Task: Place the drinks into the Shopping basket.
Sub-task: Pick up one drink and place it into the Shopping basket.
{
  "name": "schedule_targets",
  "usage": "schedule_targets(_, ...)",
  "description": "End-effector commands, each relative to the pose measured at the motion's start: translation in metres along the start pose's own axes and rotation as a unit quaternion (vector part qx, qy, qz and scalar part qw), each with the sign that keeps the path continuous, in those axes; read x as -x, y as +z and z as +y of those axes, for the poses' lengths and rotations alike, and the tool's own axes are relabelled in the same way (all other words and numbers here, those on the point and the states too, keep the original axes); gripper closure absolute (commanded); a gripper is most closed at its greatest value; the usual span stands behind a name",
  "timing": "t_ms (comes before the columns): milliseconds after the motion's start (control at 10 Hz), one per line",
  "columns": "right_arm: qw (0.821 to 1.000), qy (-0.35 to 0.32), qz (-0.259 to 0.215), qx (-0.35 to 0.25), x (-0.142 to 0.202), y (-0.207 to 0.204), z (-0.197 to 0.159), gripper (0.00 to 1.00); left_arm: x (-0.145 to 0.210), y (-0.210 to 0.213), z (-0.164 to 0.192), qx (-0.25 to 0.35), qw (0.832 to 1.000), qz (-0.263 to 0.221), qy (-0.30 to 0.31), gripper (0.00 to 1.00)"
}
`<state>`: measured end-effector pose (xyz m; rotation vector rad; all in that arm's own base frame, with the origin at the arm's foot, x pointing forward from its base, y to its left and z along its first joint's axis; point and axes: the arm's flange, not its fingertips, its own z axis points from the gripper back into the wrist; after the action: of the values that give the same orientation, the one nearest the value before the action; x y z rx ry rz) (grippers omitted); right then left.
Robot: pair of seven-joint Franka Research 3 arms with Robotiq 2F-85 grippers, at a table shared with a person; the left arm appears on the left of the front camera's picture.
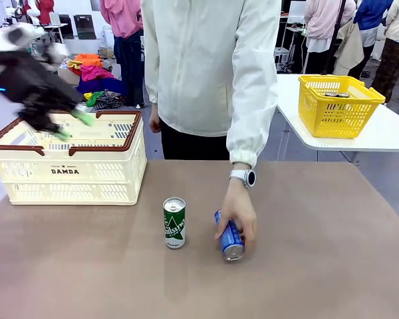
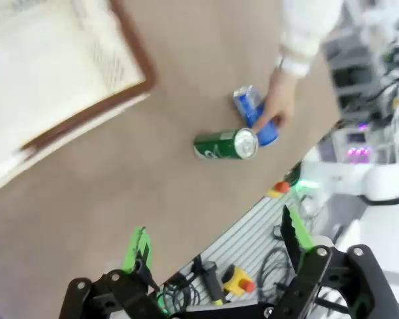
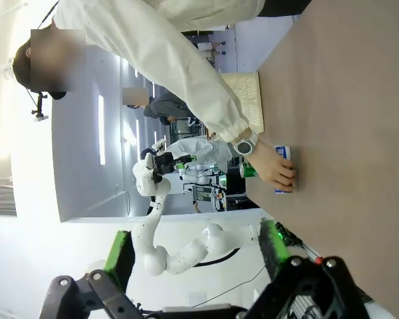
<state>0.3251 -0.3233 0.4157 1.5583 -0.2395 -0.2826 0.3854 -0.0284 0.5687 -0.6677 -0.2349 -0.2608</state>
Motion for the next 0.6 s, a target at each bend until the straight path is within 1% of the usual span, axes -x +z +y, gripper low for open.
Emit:
schedule_targets(0, 1.0, -0.001, 0.006, 0.003, 0.001, 0.002, 0.004, 0.0, 0.039, 0.087, 0.06, 0.055, 0.997, -0.042, 0.037, 0.0)
schedule_targets(100, 1.0, -0.001, 0.006, 0.003, 0.001, 0.002, 0.004, 0.0, 0.06, 0.1, 0.09, 0.056, 0.995, -0.048, 0.074, 0.0)
schedule_targets(200, 1.0, -0.001, 0.006, 0.003, 0.001, 0.002, 0.004, 0.0, 0.084, 0.111, 0.124, 0.083, 0.987, -0.075, 0.114, 0.0)
schedule_targets(300, 1.0, -0.001, 0.006, 0.003, 0.001, 0.002, 0.004, 0.0, 0.101, 0.115, 0.141, 0.106, 0.981, -0.097, 0.132, 0.0)
schedule_targets(400, 1.0, -0.001, 0.006, 0.003, 0.001, 0.002, 0.004, 0.0, 0.109, 0.113, 0.147, 0.126, 0.978, -0.109, 0.123, 0.0)
schedule_targets(500, 1.0, -0.001, 0.006, 0.003, 0.001, 0.002, 0.004, 0.0, 0.106, 0.108, 0.145, 0.13, 0.978, -0.11, 0.117, 0.0)
